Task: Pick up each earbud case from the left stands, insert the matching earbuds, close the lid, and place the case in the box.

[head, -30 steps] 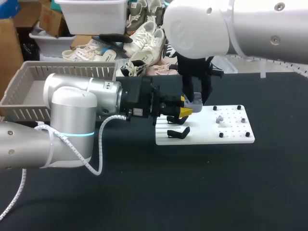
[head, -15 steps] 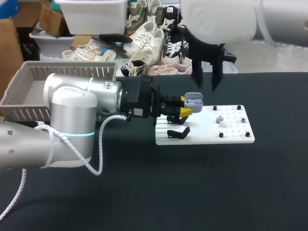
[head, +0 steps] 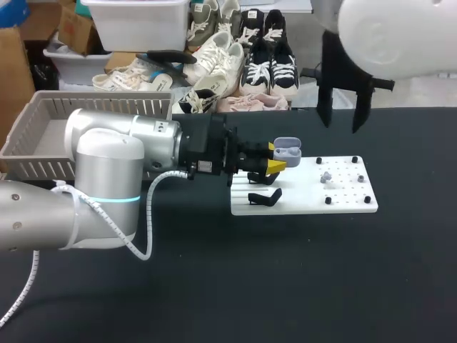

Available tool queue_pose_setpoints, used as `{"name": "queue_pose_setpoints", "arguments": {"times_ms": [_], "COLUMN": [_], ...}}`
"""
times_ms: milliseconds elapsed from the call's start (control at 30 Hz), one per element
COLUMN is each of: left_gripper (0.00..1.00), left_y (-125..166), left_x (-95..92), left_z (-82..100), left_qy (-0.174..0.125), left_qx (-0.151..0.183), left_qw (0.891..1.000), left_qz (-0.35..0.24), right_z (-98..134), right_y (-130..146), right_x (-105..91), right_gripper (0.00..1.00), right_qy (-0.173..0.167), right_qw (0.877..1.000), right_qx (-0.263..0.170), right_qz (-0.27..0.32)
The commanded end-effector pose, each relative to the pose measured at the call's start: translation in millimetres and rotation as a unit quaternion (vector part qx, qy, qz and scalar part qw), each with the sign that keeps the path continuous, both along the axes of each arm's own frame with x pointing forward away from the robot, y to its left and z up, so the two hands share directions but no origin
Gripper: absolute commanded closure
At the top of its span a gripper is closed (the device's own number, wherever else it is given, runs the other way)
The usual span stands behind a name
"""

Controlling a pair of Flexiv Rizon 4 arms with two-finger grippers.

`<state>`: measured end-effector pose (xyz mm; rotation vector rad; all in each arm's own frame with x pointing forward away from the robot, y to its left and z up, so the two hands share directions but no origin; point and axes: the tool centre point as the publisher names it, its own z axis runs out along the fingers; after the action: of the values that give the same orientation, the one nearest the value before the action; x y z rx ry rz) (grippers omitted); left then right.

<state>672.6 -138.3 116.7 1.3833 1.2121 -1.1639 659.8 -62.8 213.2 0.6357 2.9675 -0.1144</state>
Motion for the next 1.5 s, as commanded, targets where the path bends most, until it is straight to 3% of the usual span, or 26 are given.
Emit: {"name": "queue_pose_setpoints", "arguments": {"times_ms": [33,567,767,900,1267,1500], "left_gripper": [1.0,1.0,1.0,1.0,1.0,1.0], "left_y": [0,0,0,0,0,0], "left_x": [-0.1,-0.1,-0.1,-0.1,-0.1,-0.1], "left_z": [-0.5,-0.5,-0.5,-0.5,-0.5,-0.5], "left_qy": [-0.001,-0.001,-0.001,-0.001,-0.001,-0.001], "left_qx": [-0.001,-0.001,-0.001,-0.001,-0.001,-0.001], "left_qw": [1.0,1.0,1.0,1.0,1.0,1.0], "left_qz": [0.001,0.001,0.001,0.001,0.001,0.001], "right_z": [-5,-22,-39,-51,-86,-96], "right_y": [-12,-36,-36,-34,-29,-23], "right_x": [-3.8,-5.1,-6.6,-4.0,8.5,15.8], "right_gripper": [0.55,0.5,0.32,0.29,0.4,0.47], "right_qy": [-0.021,-0.043,-0.05,-0.058,-0.05,-0.054], "right_qw": [0.998,0.99,0.988,0.989,0.99,0.989], "right_qx": [0.047,0.068,0.079,0.085,0.096,0.112], "right_qz": [0.022,0.116,0.123,0.109,0.086,0.084]}}
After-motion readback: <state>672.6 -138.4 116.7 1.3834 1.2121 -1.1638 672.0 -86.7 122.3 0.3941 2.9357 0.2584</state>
